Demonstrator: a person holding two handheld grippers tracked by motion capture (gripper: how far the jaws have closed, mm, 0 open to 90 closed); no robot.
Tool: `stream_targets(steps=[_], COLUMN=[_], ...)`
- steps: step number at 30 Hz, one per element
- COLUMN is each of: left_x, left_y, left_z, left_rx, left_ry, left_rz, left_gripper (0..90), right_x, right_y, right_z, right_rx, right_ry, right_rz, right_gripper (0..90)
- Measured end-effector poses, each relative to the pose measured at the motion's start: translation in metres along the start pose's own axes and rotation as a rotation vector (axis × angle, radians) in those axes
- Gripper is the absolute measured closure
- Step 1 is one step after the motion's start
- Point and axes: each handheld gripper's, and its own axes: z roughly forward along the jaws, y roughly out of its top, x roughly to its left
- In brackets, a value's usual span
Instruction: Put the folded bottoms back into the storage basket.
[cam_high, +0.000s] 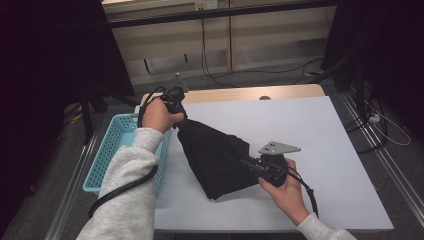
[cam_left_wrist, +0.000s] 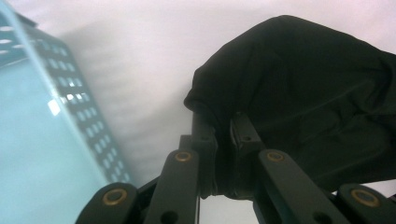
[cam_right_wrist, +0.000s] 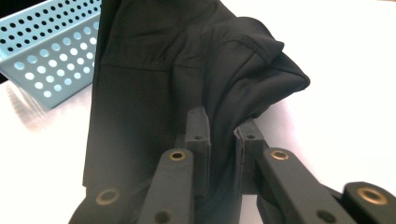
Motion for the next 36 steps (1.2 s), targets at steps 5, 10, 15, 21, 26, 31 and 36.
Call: stream_targets(steps=[5, 10, 15, 21, 26, 31, 36], left_x=[0.004, 0.007, 0.006, 0.008, 0.007, 0.007, 0.009], left_y=[-0.001, 0.000, 0.001, 0.004, 0.008, 0.011, 0.010], left_z=[-0.008, -0.014, -0.020, -0.033, -0.044, -0.058, -0.073], left_rx=[-0.006, 0.005, 0.004, 0.005, 0.012, 0.019, 0.008], left_ry=[0.002, 0.015, 0.029, 0.051, 0.070, 0.104, 0.121], left_rz=[-0.005, 0.000, -0.005, -0.008, -0.006, -0.006, -0.017], left_gripper=[83.0, 83.0, 83.1, 83.1, 83.2, 83.2, 83.3], right_x=[0.005, 0.007, 0.014, 0.019, 0.023, 0.028, 0.034], right_y=[0.003, 0.005, 0.009, 0.014, 0.019, 0.026, 0.034], right_z=[0.004, 0.006, 0.008, 0.009, 0.010, 0.013, 0.014], right_rx=[-0.012, -0.022, -0.034, -0.045, -0.067, -0.088, -0.112], right_ry=[0.007, 0.007, 0.012, 0.021, 0.015, 0.023, 0.028], right_rz=[-0.002, -0.007, -0.018, -0.032, -0.043, -0.045, -0.061], right_gripper=[79.7, 79.7, 79.7, 79.7, 79.6, 79.6, 79.5])
